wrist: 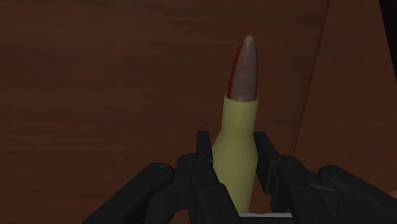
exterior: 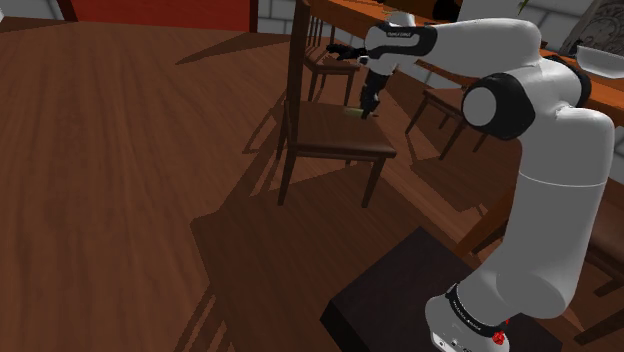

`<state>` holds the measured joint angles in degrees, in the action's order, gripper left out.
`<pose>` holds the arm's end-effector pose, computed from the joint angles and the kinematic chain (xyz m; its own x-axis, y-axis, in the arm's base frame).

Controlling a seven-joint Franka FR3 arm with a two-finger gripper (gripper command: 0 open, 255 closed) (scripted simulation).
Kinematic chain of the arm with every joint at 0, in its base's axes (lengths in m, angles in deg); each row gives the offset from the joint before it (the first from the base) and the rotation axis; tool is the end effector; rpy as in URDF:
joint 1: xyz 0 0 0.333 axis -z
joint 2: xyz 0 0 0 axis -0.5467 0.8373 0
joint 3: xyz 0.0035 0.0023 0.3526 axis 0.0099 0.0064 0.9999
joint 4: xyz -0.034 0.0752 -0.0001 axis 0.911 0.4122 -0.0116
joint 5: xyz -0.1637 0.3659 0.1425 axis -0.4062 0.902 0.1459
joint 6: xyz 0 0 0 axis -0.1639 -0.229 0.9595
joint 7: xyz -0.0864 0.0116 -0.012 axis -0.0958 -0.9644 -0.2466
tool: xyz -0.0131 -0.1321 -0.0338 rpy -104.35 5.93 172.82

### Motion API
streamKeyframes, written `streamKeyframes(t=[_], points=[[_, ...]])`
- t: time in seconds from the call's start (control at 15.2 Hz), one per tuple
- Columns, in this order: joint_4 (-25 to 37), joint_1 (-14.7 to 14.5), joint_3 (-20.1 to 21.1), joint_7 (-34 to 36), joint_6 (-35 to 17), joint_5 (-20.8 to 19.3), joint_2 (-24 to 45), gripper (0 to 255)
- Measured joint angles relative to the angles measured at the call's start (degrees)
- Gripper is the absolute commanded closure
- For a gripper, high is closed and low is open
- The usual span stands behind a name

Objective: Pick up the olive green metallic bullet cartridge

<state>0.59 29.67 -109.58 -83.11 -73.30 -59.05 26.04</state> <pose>0.6957 -0.2225 0.4504 0.5190 0.8530 0.0557 0.8548 -0.5183 -0.0274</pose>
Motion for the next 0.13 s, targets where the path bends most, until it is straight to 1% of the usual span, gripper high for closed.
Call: streamKeyframes(t=[0.13], points=[[1.17, 0.18, -0.07, 0.11, 1.19, -0.08, -0.06, 255]])
